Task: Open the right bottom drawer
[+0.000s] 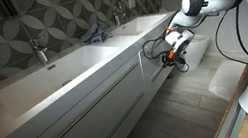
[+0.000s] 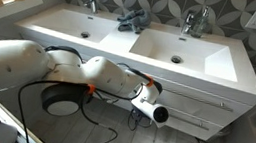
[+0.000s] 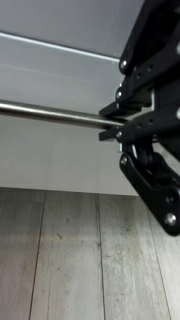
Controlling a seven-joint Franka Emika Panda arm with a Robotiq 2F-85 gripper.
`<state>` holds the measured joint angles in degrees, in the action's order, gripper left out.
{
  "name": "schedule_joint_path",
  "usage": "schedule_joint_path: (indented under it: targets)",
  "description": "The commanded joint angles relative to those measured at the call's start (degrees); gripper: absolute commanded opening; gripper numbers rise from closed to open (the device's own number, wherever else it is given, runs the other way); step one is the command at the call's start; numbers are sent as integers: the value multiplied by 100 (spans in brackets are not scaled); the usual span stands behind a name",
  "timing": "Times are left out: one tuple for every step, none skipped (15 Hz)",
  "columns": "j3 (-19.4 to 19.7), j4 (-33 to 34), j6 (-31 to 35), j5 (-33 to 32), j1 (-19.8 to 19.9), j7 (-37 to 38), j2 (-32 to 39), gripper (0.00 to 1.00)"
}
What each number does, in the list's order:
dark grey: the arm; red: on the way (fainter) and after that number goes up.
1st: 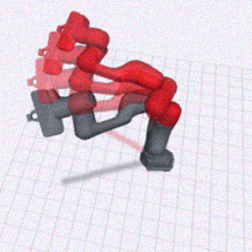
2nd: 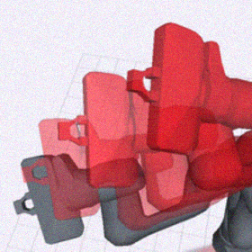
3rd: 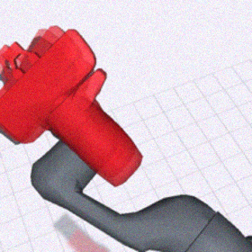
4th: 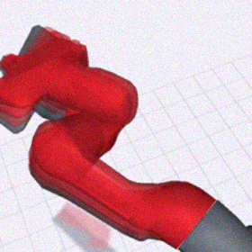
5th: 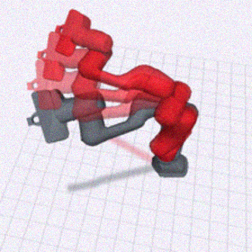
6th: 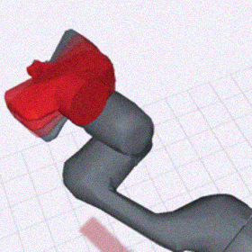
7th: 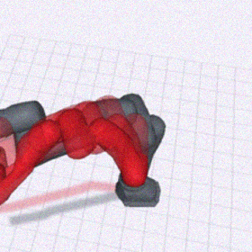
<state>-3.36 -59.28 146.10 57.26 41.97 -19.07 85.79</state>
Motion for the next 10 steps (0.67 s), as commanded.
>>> schedule_joint_path:
  targets:
    - [503, -185, 457, -378, -280, 559, -16, 4]
    - [564, -214, 510, -426, -291, 612, -36, 4]
    - [616, -246, 553, -471, -283, 677, -53, 4]
    - [665, -275, 579, -504, -278, 740, -68, 4]
    - [705, -293, 579, -539, -274, 801, -78, 4]
    - [761, -218, 528, -590, -257, 889, -17, 4]
    - [787, -185, 503, -609, -242, 936, 7, 4]
    - [809, -161, 473, -630, -220, 979, 15, 4]
    - [821, -145, 455, -647, -194, 1004, 17, 4]
    - [832, -135, 439, -663, -189, 1049, 16, 4]
